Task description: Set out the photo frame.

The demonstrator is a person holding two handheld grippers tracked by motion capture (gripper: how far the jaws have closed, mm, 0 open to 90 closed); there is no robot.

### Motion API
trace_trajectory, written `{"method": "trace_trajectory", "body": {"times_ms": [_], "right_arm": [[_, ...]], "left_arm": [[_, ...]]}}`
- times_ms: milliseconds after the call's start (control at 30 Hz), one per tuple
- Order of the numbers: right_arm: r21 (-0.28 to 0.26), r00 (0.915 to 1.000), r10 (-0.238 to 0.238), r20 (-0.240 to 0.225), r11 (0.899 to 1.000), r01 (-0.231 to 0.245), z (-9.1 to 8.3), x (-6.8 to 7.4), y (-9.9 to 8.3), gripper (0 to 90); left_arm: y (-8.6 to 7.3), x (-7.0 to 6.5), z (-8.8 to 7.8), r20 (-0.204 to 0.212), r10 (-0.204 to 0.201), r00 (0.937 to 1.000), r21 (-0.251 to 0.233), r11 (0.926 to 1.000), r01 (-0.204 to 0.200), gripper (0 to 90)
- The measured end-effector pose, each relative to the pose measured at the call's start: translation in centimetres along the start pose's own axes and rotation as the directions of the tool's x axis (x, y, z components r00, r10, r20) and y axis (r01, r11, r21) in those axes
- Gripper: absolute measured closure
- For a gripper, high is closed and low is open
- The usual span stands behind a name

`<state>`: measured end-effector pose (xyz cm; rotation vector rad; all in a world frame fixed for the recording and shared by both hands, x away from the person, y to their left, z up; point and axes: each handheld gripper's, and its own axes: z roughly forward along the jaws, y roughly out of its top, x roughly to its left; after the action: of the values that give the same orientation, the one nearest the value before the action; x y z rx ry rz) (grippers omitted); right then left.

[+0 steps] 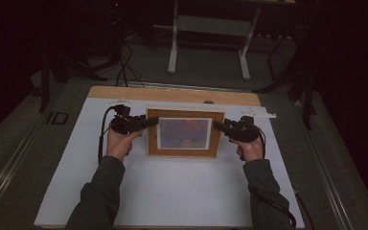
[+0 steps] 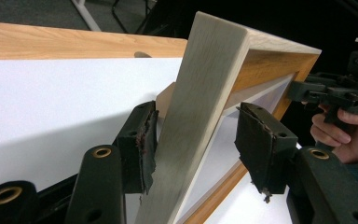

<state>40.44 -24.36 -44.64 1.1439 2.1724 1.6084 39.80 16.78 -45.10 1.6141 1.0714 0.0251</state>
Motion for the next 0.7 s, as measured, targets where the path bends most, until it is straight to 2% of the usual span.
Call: {"method": "trace_trajectory", "body": {"times_ms": [333, 700], "right_arm": [[-0.005, 0.9999, -0.009, -0.014, 1.000, 0.009, -0.5, 0.0, 0.1, 54.7], [-0.012, 0.9996, -0.021, -0.018, 1.000, 0.020, -1.1, 0.2, 0.2, 54.1]], "left_arm": [[-0.2, 0.1, -0.9, -0.002, 0.008, 1.0000, -0.008, 0.9999, -0.008, 48.7], [-0.2, 0.1, -2.6, -0.010, 0.022, 0.9997, -0.030, 0.9993, -0.022, 48.7]]}}
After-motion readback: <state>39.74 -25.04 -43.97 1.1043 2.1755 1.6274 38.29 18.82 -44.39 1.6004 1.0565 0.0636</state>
